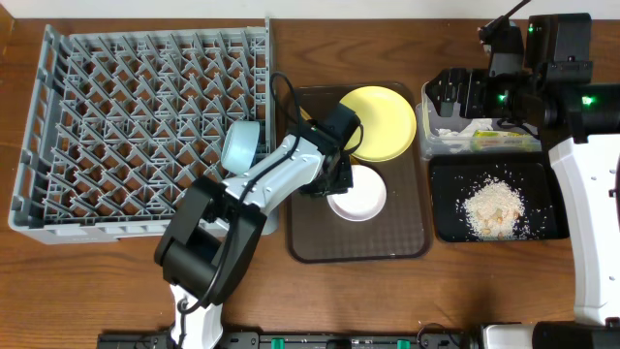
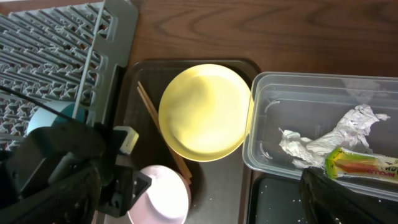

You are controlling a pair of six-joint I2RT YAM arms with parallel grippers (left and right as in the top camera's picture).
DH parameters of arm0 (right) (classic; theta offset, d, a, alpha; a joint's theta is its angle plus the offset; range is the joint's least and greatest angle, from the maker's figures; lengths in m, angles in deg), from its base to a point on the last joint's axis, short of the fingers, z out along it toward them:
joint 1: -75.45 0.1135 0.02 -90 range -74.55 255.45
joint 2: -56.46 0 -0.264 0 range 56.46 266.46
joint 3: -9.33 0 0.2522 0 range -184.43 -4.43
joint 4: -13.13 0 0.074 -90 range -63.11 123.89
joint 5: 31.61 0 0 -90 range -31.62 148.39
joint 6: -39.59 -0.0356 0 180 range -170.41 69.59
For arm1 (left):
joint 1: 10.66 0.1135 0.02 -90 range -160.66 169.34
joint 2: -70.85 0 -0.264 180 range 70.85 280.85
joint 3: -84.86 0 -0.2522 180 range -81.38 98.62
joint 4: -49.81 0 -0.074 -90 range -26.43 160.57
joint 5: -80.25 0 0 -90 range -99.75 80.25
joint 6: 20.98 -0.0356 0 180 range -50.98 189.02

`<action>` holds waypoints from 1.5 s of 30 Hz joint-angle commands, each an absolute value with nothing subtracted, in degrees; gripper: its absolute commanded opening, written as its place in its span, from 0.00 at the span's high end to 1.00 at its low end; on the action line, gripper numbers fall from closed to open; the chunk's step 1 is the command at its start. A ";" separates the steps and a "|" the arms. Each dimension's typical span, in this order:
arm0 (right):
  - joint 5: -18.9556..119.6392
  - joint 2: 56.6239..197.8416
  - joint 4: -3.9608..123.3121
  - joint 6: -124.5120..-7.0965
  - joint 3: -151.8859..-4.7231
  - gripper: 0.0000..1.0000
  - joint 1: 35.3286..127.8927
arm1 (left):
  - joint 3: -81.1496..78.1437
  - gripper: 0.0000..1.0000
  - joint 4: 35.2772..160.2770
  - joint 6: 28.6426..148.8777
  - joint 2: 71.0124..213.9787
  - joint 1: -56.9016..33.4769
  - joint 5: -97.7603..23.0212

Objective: Sort waste into correct bins and load items into the dishwasher
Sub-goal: 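Grasp the pink-white bowl rim with the left gripper and lift, then carry the pink-white bowl to the rack and place it upright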

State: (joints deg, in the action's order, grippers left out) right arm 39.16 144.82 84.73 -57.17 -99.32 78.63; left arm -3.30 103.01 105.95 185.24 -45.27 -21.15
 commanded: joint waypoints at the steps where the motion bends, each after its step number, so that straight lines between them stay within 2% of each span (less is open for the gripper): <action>1: 39.53 144.97 84.84 -57.00 -99.87 0.01 78.47 | -3.69 0.81 102.88 107.52 185.67 -45.03 -19.56; 3: 39.53 144.97 84.82 -57.00 -99.87 0.01 78.47 | -3.69 0.92 102.79 107.55 185.67 -45.03 -19.58; 9: 39.51 144.97 84.82 -57.00 -99.87 0.01 78.52 | -3.03 0.93 102.51 106.61 184.38 -44.71 -21.57; 16: 39.53 144.97 84.84 -57.00 -99.87 0.01 78.50 | 2.17 0.93 106.84 94.83 174.59 -43.46 -19.97; 19: 39.53 144.97 84.82 -57.00 -99.87 0.01 78.50 | 3.28 0.93 106.31 89.19 168.45 -42.63 -9.46; 22: 39.53 144.97 84.84 -57.00 -99.87 0.01 78.47 | 3.28 0.93 105.04 83.57 164.10 -41.54 8.20; 25: 39.51 144.97 84.82 -57.02 -99.87 0.01 78.52 | 3.28 0.92 101.77 74.37 162.94 -39.81 24.77; 28: 39.53 144.97 84.82 -57.00 -99.87 0.01 78.50 | 3.24 0.93 95.93 65.71 164.25 -37.19 36.44; 31: 39.53 144.97 84.84 -57.00 -99.87 0.01 78.50 | 3.24 0.92 88.28 57.78 166.90 -33.91 41.77; 39: 39.53 144.97 84.84 -57.00 -99.87 0.01 78.50 | 3.24 0.92 74.69 49.87 175.27 -27.81 51.37; 45: 39.53 144.97 84.84 -57.00 -99.87 0.01 78.52 | 3.24 0.93 72.22 48.01 180.21 -26.48 53.99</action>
